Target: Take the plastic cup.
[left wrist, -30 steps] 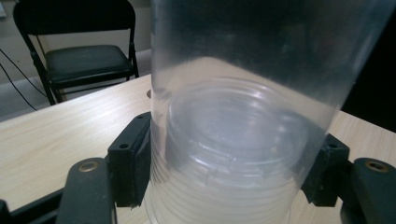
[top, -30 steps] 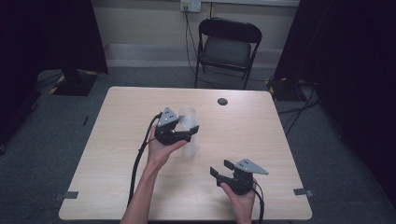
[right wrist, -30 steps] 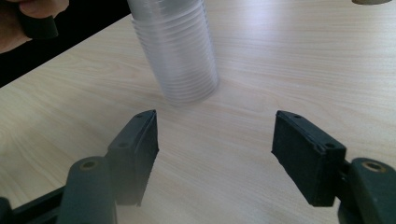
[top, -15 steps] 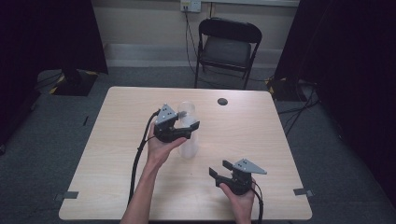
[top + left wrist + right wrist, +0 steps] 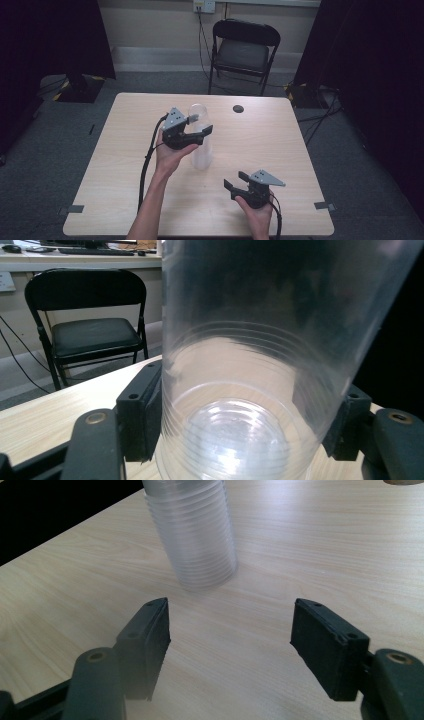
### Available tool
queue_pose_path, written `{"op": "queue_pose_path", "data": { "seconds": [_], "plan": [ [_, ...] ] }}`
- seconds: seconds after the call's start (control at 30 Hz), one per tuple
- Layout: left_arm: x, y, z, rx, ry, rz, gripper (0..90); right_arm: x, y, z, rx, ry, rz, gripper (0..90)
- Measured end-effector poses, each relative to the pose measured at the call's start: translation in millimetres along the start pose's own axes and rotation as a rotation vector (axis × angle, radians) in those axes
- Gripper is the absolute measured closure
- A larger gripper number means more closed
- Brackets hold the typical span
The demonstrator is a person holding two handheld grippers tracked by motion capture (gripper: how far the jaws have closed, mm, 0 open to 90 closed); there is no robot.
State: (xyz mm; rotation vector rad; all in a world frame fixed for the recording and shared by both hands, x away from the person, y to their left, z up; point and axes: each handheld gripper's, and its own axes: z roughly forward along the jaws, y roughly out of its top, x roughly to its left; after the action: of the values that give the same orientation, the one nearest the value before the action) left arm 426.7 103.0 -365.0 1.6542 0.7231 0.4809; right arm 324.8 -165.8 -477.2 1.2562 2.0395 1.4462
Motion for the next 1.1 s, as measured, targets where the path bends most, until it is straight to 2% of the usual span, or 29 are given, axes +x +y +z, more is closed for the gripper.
{"op": "queue_pose_path", "data": {
  "seconds": [0.1,0.2,0.3,0.37,0.57,0.63,0.77,0.87,0.9,0.97,1.1],
  "plan": [
    [-0.9,5.5,-7.4,-0.03,-0.011,-0.007,31.9,0.3,0.0,-0.1,0.0,0.005,-0.005,32.7],
    [-1.0,10.5,-11.7,-0.044,0.006,-0.001,31.9,0.7,-0.2,-0.1,0.0,0.006,-0.007,32.8],
    [-0.9,13.6,-17.2,-0.067,0.0,-0.019,32.0,0.6,-0.1,0.3,0.0,0.005,-0.009,32.7],
    [-2.2,15.2,-20.7,-0.077,0.002,-0.016,32.1,1.1,0.1,0.7,0.001,0.004,-0.01,32.6],
    [-4.6,17.6,-30.4,-0.079,0.017,-0.007,32.3,2.9,0.2,1.7,0.003,0.008,-0.017,32.6],
    [-6.2,17.7,-36.8,-0.065,0.031,0.02,32.3,3.4,0.5,1.6,0.003,0.008,-0.019,32.6],
    [-4.9,14.8,-48.5,-0.07,0.041,0.027,32.3,3.6,0.9,1.0,0.001,0.008,-0.019,32.6],
    [-2.4,12.7,-53.5,-0.068,0.048,0.014,32.4,4.2,0.9,1.8,0.003,0.01,-0.022,32.6],
    [0.9,9.5,-57.8,-0.064,0.049,-0.006,32.4,5.4,1.1,2.5,0.007,0.013,-0.028,32.6],
    [2.5,7.7,-59.7,-0.058,0.05,-0.014,32.4,6.2,1.2,2.8,0.009,0.015,-0.027,32.6],
    [10.4,-4.9,-68.7,-0.045,0.066,-0.084,32.4,9.4,2.1,4.6,0.007,0.024,-0.033,32.6]
  ]
}}
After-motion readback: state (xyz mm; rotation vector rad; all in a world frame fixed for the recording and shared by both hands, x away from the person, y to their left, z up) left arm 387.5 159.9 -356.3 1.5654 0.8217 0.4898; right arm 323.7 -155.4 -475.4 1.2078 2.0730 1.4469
